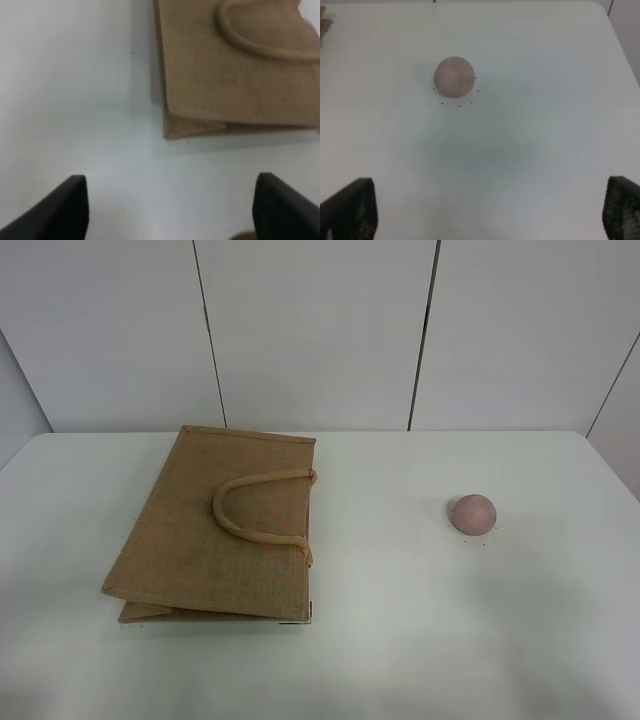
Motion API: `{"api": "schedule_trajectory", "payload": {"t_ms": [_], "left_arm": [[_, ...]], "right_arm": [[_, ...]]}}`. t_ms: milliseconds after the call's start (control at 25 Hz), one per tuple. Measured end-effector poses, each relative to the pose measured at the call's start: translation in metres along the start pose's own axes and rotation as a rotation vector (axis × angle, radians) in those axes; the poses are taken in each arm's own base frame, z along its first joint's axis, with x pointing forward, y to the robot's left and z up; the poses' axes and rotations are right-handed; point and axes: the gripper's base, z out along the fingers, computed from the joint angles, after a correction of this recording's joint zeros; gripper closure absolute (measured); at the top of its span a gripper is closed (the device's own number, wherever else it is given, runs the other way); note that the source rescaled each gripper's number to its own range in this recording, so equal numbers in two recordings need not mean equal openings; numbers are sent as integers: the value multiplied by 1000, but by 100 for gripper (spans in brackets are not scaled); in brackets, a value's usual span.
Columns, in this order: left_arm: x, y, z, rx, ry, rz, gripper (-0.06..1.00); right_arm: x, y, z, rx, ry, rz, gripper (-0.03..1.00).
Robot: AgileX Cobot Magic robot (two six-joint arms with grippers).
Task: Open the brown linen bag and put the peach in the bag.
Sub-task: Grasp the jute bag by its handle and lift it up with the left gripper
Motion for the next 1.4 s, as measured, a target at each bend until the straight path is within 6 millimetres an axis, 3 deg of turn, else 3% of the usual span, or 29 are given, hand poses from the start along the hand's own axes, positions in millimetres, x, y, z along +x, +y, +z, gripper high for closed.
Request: {"api": "schedule_trajectory", "payload": {"t_ms": [240,400,560,800,1000,1160,1400], "left_arm": [[-64,1,20,1,198,-12,-6],[-113,4,60,1,349,-22,-6],[-155,8,115,-1,448,-30,-6],[-198,13,205,-3,565,-42,-6],[-213,17,274,-11,639,-77,-6],[-216,10,312,-18,694,-125,-6],[-213,-39,344,18,738,-95,-6]], "right_arm": [[0,0,0,0,0,0,-3],[0,0,0,0,0,0,-3],[0,0,0,0,0,0,-3],[0,0,0,0,0,0,-3],[0,0,0,0,0,0,-3],[0,0,0,0,0,0,-3],[0,0,0,0,0,0,-3]]}}
